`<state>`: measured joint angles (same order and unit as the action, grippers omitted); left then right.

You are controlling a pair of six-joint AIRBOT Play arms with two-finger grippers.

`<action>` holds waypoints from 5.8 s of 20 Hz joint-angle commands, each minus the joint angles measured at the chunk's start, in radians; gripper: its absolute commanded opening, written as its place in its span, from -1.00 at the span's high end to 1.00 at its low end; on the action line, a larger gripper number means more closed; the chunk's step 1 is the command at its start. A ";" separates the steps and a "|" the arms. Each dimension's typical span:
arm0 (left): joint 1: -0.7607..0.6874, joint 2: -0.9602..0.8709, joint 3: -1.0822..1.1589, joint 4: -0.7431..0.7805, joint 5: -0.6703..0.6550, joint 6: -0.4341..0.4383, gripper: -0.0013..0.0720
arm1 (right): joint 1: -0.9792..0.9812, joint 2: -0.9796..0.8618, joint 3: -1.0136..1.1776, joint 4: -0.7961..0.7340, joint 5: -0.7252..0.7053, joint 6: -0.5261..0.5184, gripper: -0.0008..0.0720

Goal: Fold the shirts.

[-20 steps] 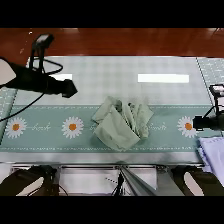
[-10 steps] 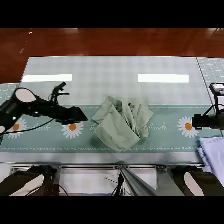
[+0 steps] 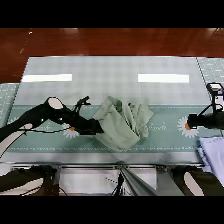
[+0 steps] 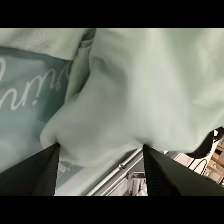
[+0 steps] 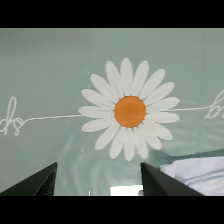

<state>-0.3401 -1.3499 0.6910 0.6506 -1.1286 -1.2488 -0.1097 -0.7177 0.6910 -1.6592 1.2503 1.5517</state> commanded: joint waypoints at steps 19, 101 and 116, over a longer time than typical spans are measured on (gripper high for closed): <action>-0.034 -0.046 -0.002 -0.016 0.044 0.024 0.89 | -0.208 -0.511 -0.044 0.968 -0.016 -0.371 -0.62; 0.284 0.155 0.159 0.344 0.077 -0.105 0.89 | 0.042 -0.991 1.099 0.676 0.169 -0.118 -0.40; 0.283 0.155 0.159 0.344 0.051 -0.068 0.89 | -0.119 -0.482 -0.039 0.814 -0.056 -0.158 -0.71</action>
<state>-0.0559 -1.1946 0.8501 0.9947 -1.0718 -1.3190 -0.2661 -1.2442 0.8959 -1.0012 1.3846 1.4036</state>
